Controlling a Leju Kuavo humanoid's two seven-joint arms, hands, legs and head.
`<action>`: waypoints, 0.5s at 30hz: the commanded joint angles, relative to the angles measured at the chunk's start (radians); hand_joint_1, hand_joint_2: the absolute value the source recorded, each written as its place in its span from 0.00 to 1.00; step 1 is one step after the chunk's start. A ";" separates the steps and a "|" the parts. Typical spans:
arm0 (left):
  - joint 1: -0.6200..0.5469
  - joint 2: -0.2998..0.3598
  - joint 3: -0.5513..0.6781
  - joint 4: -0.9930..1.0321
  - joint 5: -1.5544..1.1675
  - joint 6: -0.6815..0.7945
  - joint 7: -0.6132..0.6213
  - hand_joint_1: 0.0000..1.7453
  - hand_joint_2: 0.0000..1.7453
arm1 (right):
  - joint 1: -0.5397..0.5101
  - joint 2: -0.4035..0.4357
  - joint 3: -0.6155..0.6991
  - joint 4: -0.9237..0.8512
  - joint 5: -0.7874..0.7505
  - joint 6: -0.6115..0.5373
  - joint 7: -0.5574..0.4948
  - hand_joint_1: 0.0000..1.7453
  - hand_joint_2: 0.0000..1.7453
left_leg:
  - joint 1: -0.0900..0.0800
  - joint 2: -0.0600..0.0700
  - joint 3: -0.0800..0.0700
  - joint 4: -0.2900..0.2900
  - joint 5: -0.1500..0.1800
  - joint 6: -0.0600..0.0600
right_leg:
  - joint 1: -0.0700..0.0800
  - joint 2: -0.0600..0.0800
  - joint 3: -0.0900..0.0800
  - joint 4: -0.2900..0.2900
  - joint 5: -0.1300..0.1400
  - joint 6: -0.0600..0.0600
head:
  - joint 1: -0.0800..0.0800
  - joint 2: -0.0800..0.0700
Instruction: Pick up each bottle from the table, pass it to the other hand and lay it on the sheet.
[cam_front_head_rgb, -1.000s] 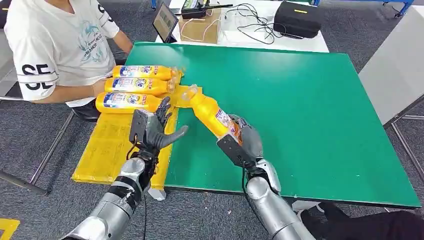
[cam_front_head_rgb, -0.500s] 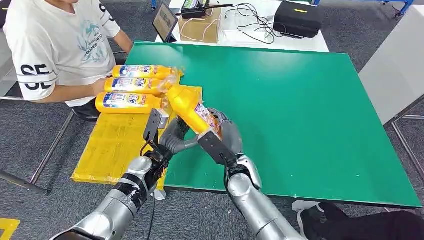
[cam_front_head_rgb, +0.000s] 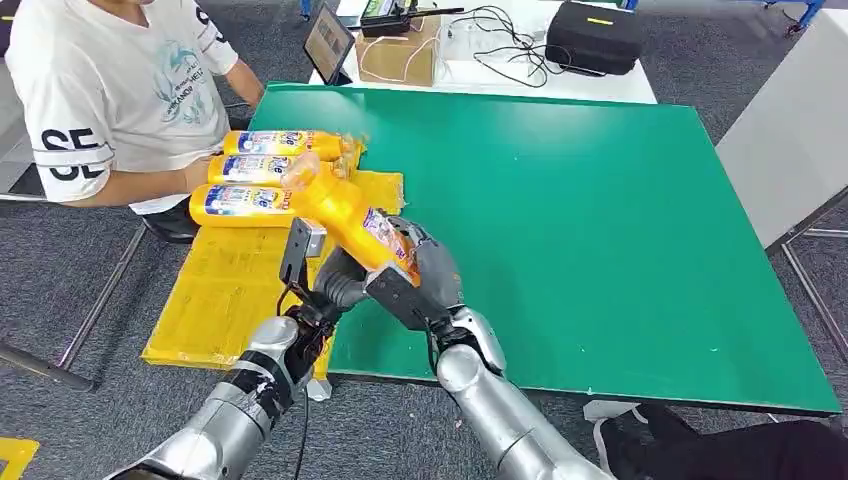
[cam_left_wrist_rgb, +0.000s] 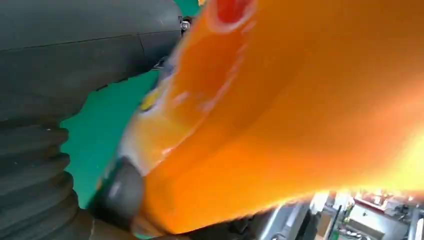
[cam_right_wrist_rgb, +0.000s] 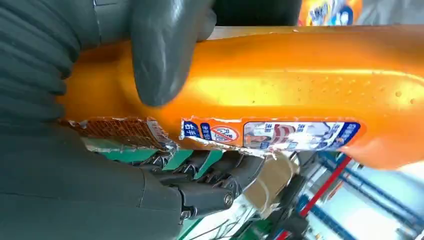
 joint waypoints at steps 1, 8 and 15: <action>-0.037 0.011 -0.014 -0.014 0.043 -0.037 0.004 1.00 1.00 | -0.073 0.008 0.132 0.219 0.047 0.062 0.050 0.00 1.00 | 0.001 -0.001 0.002 0.000 -0.001 -0.001 | 0.001 -0.001 0.003 -0.001 -0.001 -0.001 | 0.000 0.000; -0.017 0.008 0.008 -0.039 0.078 -0.042 0.007 1.00 1.00 | -0.058 -0.006 0.098 0.173 0.030 0.046 0.040 0.00 1.00 | 0.002 0.000 0.003 0.001 -0.003 -0.001 | 0.002 -0.001 0.005 0.001 -0.003 -0.002 | 0.000 0.000; -0.005 0.014 0.029 -0.065 0.085 -0.013 0.000 1.00 1.00 | -0.033 -0.025 0.055 0.116 0.005 0.019 0.024 0.00 1.00 | 0.001 -0.002 0.001 0.000 -0.001 -0.001 | 0.001 -0.002 0.002 0.000 -0.001 -0.001 | 0.000 0.000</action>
